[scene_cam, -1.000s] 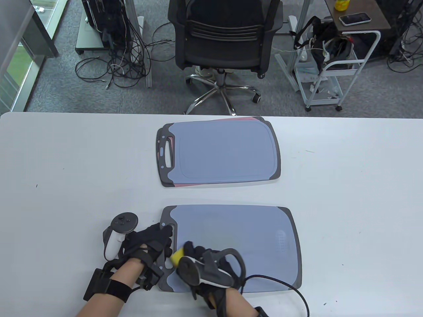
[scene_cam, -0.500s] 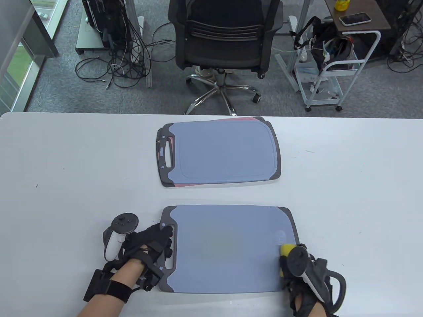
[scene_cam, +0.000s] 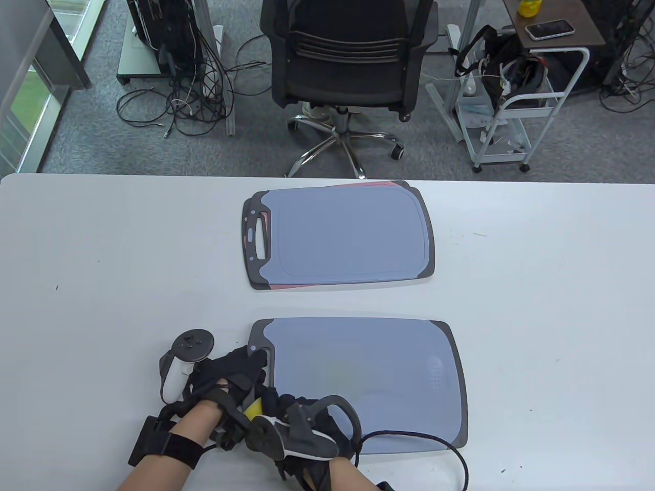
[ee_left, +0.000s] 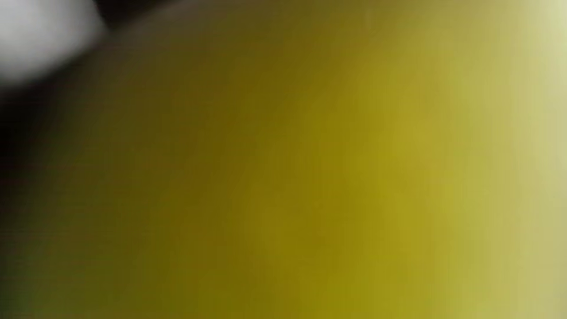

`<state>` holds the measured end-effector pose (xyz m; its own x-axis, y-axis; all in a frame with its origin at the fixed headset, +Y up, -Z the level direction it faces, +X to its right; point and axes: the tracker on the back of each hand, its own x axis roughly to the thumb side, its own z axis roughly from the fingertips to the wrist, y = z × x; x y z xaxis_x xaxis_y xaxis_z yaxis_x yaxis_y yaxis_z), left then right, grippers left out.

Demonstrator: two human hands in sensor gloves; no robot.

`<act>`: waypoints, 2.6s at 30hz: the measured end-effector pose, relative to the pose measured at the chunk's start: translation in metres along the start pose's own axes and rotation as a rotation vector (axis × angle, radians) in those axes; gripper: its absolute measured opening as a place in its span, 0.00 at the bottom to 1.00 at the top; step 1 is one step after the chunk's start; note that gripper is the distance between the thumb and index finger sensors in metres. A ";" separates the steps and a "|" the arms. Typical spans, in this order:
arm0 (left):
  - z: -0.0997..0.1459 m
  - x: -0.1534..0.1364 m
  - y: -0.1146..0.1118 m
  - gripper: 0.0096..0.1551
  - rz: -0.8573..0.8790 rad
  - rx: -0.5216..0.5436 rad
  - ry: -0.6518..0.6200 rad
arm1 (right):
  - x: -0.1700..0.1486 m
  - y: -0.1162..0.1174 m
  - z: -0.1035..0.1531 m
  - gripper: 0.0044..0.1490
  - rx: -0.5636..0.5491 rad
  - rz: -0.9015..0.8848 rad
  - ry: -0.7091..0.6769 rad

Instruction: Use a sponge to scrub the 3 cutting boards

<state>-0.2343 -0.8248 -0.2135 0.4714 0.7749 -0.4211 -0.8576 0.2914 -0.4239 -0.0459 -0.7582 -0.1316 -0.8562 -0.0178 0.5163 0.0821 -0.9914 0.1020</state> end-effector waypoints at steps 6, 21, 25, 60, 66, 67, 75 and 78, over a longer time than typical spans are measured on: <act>0.000 0.000 0.000 0.31 -0.003 0.000 0.001 | -0.150 0.024 0.067 0.48 0.032 -0.096 0.523; -0.001 0.000 0.000 0.31 -0.008 0.003 0.003 | -0.041 0.005 0.010 0.49 0.008 -0.051 0.189; -0.001 0.000 0.001 0.31 -0.001 -0.004 0.002 | 0.011 -0.001 -0.006 0.49 -0.016 0.006 0.016; -0.002 0.001 0.000 0.31 -0.016 0.004 0.002 | -0.165 0.028 0.094 0.48 0.042 -0.061 0.535; -0.002 0.002 0.000 0.31 -0.027 0.007 0.001 | -0.221 0.043 0.145 0.48 0.032 -0.144 0.790; -0.002 0.002 0.000 0.31 -0.026 0.006 0.002 | -0.209 0.039 0.134 0.48 0.030 -0.075 0.764; -0.002 0.002 0.001 0.31 -0.011 -0.012 -0.001 | -0.019 0.009 0.022 0.49 -0.047 0.024 0.014; -0.002 0.003 0.001 0.31 -0.014 -0.010 -0.002 | 0.018 0.006 0.012 0.49 -0.068 0.049 -0.102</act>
<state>-0.2333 -0.8235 -0.2162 0.4826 0.7721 -0.4135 -0.8489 0.2964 -0.4376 -0.0545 -0.7626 -0.1118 -0.7954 -0.0570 0.6033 0.0854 -0.9962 0.0186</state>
